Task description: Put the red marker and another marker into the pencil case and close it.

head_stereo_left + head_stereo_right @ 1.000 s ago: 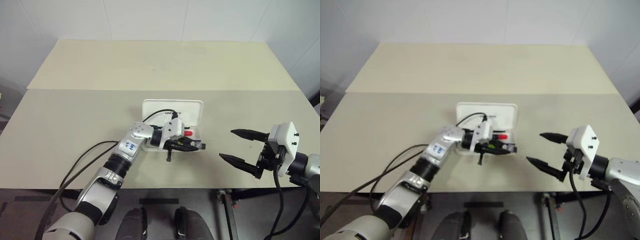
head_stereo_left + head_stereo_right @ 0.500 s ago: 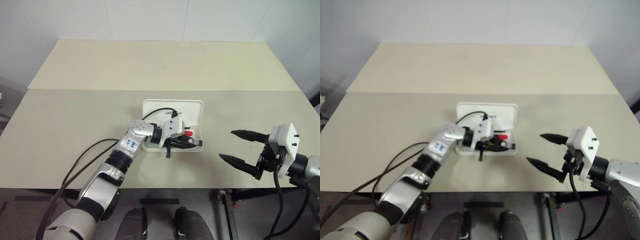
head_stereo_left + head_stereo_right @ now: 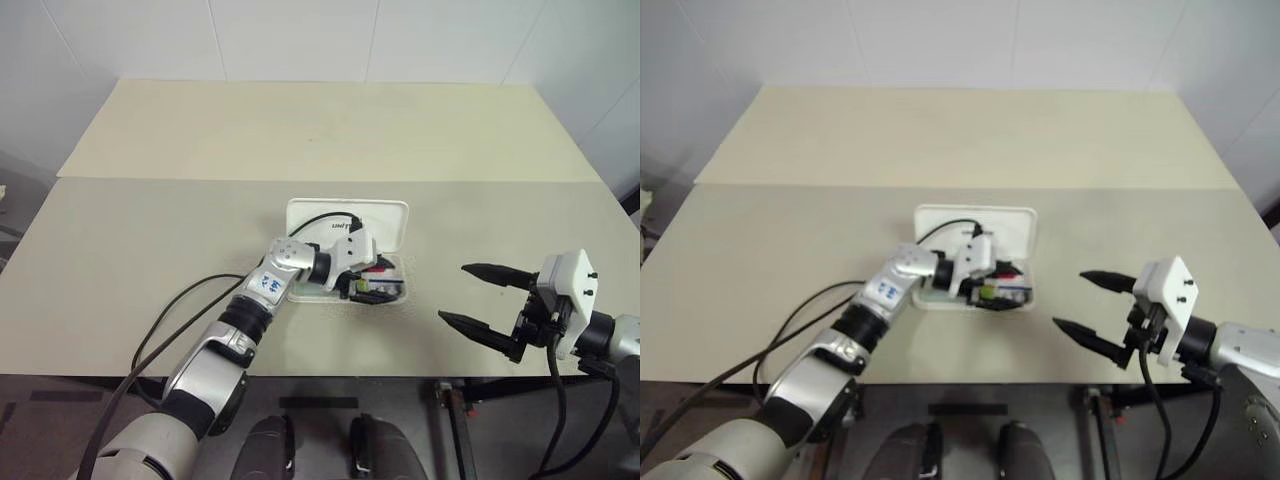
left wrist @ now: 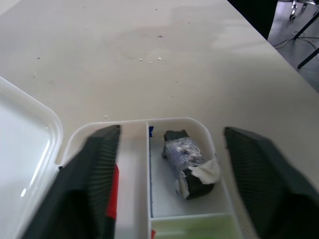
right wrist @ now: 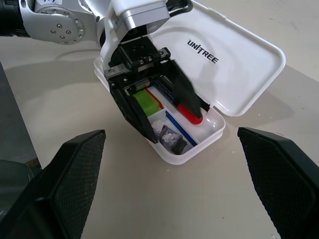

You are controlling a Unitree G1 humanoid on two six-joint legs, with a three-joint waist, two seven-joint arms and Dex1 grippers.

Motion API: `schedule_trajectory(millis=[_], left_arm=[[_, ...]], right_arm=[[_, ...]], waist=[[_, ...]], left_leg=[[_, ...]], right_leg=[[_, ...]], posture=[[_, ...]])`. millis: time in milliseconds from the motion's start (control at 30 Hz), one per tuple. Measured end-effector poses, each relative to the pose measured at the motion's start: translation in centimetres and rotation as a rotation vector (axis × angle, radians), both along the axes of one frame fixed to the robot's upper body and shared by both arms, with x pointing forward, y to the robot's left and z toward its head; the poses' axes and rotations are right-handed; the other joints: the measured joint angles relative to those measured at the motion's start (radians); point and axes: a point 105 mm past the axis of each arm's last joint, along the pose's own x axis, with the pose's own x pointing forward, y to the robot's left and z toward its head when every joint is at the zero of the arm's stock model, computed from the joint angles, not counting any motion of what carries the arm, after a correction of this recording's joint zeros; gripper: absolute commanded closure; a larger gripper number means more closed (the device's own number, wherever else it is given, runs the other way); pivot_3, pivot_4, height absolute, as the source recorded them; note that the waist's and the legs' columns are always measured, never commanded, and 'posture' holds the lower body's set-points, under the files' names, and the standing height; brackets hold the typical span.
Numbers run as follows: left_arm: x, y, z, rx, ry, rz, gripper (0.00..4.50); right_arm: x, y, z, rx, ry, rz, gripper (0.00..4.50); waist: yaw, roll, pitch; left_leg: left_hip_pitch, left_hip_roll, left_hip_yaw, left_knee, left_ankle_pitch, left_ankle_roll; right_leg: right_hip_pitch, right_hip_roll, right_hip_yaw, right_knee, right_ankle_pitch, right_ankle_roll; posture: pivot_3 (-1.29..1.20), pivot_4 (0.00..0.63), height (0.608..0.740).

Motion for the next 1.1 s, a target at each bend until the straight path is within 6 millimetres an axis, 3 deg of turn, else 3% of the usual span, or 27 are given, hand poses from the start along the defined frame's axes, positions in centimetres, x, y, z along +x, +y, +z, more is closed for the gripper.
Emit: schedule_trajectory(millis=[133, 333, 500, 800, 933, 1100], left_arm=[[-0.4, -0.1, 0.3, -0.011, 0.029, -0.03, 0.03], [-1.1, 0.5, 2.8, -0.1, 0.022, -0.084, 0.03], [-1.7, 4.7, 4.4, -0.198, 0.004, -0.079, 0.03], [-1.5, 13.5, 3.5, -0.221, 0.013, 0.126, 0.03], [-1.2, 17.1, 4.4, -0.248, -0.014, 0.248, 1.27], [-0.7, 19.8, 5.6, -0.268, -0.081, 0.355, 3.08]], right_arm=[[0.0, 0.1, 0.1, 0.003, -0.008, 0.003, 0.0], [0.3, 0.5, 0.2, 0.013, -0.022, 0.025, 0.0], [0.9, 0.9, 0.1, 0.018, -0.028, 0.043, 0.0], [2.3, 0.6, 0.7, 0.026, -0.08, 0.055, 0.0], [2.7, 0.4, 1.0, 0.033, -0.09, 0.07, 0.0], [3.0, 0.8, 0.7, 0.029, -0.063, 0.133, 0.0]], waist=[[0.0, 0.0, 0.0], [-0.001, 0.0, 0.0], [-0.018, 0.001, 0.0], [-0.026, 0.0, 0.0], [-0.026, 0.001, 0.0], [-0.024, 0.0, 0.0]], left_leg=[[0.0, 0.0, 0.0, 0.0, 0.0, 0.0], [0.0, 0.0, 0.0, 0.0, 0.0, 0.0], [0.002, 0.001, 0.001, 0.0, 0.001, -0.001], [0.003, 0.0, 0.0, 0.002, 0.002, 0.0], [0.003, 0.0, 0.0, 0.001, 0.002, 0.0], [0.003, 0.0, 0.0, 0.001, 0.002, 0.0]], right_leg=[[0.0, 0.0, 0.0, 0.0, 0.0, 0.0], [0.0, 0.0, 0.0, 0.001, 0.0, 0.0], [0.0, 0.0, 0.001, 0.003, 0.0, 0.0], [0.0, -0.001, 0.003, 0.007, 0.0, -0.001], [0.0, -0.002, 0.005, 0.007, 0.0, -0.001], [0.0, -0.003, 0.005, 0.006, 0.0, -0.001]], posture=[[0.0, 0.15, 0.74], [0.0, 0.15, 0.74], [0.0, 0.15, 0.74], [0.0, 0.15, 0.74], [0.0, 0.15, 0.74], [0.0, 0.15, 0.74]])
